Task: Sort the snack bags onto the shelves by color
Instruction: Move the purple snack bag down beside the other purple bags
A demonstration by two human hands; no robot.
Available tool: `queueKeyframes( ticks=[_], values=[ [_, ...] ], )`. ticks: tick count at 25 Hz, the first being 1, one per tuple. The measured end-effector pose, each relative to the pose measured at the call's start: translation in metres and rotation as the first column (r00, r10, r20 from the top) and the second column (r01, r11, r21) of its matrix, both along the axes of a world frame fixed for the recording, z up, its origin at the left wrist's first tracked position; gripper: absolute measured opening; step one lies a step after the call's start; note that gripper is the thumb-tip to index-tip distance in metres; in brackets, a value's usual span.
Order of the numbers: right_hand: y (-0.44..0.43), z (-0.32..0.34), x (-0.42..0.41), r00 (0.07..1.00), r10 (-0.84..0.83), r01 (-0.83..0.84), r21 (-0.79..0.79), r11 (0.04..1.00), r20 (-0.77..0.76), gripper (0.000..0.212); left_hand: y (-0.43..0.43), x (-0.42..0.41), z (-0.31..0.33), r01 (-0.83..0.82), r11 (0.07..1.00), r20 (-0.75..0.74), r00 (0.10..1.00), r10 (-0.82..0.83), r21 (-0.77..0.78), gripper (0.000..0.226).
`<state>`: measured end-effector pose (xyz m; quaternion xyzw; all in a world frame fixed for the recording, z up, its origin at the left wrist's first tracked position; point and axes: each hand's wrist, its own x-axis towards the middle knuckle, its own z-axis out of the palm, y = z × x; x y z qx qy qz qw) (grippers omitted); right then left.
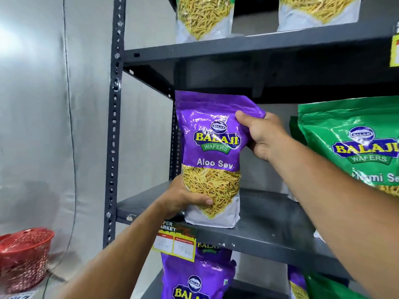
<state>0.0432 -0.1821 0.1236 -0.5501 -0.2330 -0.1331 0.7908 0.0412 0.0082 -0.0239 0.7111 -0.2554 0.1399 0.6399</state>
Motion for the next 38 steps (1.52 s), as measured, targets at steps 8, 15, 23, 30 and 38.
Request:
queueKeyframes(
  ticks=[8, 15, 23, 30, 38],
  values=[
    [-0.024, 0.000, -0.044, 0.984, -0.118, 0.104, 0.109, 0.989, 0.135, 0.018, -0.024, -0.044, 0.004, -0.082, 0.996, 0.108, 0.991, 0.078, 0.037, 0.070],
    [-0.063, -0.012, -0.105, 0.962, -0.078, 0.068, 0.048, 0.997, 0.262, 0.013, -0.072, -0.118, -0.016, -0.134, 0.989, 0.130, 0.984, 0.125, 0.060, 0.059],
    [-0.121, -0.086, -0.145, 0.951, -0.054, 0.150, -0.298, 0.943, 0.306, 0.017, -0.115, -0.180, -0.115, -0.114, 0.993, -0.076, 0.990, 0.116, 0.040, 0.066],
    [-0.166, -0.159, -0.140, 0.822, -0.030, 0.567, -0.813, 0.131, 0.568, 0.021, -0.141, -0.153, -0.237, -0.258, 0.956, -0.280, 0.916, 0.289, 0.143, 0.085],
    [-0.169, -0.246, -0.078, 0.766, 0.157, 0.633, -0.689, -0.353, 0.623, 0.007, -0.152, -0.075, -0.321, -0.271, 0.920, -0.428, 0.823, 0.373, 0.282, 0.096]
  ],
)
